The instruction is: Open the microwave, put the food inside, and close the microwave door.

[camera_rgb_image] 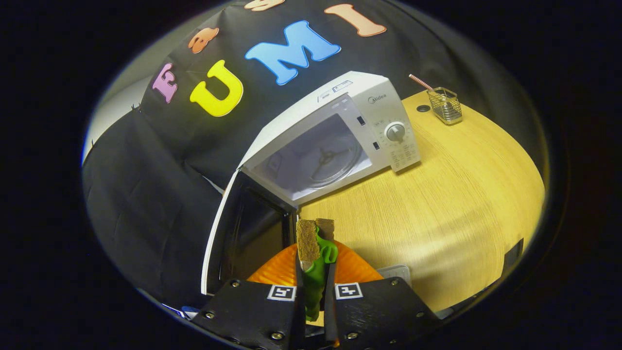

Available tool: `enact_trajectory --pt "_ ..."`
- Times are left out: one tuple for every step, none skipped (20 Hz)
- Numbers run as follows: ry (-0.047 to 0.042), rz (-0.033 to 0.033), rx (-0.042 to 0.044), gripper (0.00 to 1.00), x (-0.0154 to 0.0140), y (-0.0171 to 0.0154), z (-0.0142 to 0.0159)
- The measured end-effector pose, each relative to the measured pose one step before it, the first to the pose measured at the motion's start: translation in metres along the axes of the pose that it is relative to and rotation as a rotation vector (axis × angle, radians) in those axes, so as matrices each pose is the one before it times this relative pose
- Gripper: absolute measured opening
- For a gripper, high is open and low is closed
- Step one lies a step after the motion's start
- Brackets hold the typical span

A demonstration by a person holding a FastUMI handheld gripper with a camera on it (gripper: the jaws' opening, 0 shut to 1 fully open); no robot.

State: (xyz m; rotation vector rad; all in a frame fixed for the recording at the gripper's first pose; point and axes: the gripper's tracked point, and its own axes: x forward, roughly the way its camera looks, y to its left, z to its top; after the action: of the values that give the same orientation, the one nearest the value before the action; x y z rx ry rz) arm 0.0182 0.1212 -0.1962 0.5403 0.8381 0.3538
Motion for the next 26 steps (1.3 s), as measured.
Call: enact_trajectory --pt "-0.01379 0.00329 0.01042 0.15 0.00669 0.0012 0.00513" --pt "-0.01512 0.00637 0.01172 0.15 0.00631 0.0013 0.00535" --pt "-0.01738 0.00331 0.01194 0.15 0.00496 0.00238 0.00452" --pt "-0.01741 0.00048 0.00917 0.15 0.00612 0.00072 0.00381" --pt "-0.01844 -0.00163 0.00967 0.15 0.00661 0.00071 0.00398" --pt "-0.02016 0.00024 0.01229 0.15 0.00533 0.00214 0.00375" --pt "-0.01376 0.0067 0.01475 0.15 0.00745 0.00248 0.00256" --pt "-0.01476 0.00891 0.01656 0.15 0.00714 0.00343 0.00251" --pt "-0.01218 0.00795 0.01347 0.15 0.00832 0.00232 0.00155" --pt "-0.00715 0.00494 0.00885 0.15 0.00801 0.00159 0.00155" --pt "-0.00892 0.00187 0.00868 0.15 0.00712 0.00206 0.00072" --pt "-0.01238 -0.00219 0.00952 0.15 0.00741 0.00075 0.00154" --pt "-0.0147 0.00216 0.00622 0.15 0.00807 0.00151 0.00235" --pt "-0.01431 0.00482 0.00757 0.15 0.00814 0.00152 0.00185" --pt "-0.0147 0.00514 0.01073 0.15 0.00752 0.0014 0.00139" --pt "-0.01249 0.00794 0.01293 0.15 0.00721 0.00095 0.00072" --pt "-0.01334 0.00782 0.01254 0.15 0.00795 0.00116 0.00091" --pt "-0.01341 0.00264 0.0093 0.15 0.00833 -0.00092 0.00121" --pt "-0.01057 -0.00176 0.00957 0.15 0.00733 -0.00088 0.00109" --pt "-0.01196 0.00084 0.01138 0.15 0.00787 -0.00126 0.00161" --pt "-0.01277 0.00788 0.01519 0.15 0.00798 0.00065 0.00233" --pt "-0.01467 0.01087 0.01742 0.15 0.00789 0.00095 0.00413" --pt "-0.02018 0.00898 0.01846 0.15 0.00816 0.00064 0.00417" --pt "-0.01969 0.00416 0.0169 0.15 0.00869 -0.00087 0.0048" --pt "-0.01871 -0.001 0.01385 0.15 0.00764 -0.00172 0.00364" --pt "-0.01548 -0.00479 0.01141 0.15 0.0085 -0.00275 0.00315"
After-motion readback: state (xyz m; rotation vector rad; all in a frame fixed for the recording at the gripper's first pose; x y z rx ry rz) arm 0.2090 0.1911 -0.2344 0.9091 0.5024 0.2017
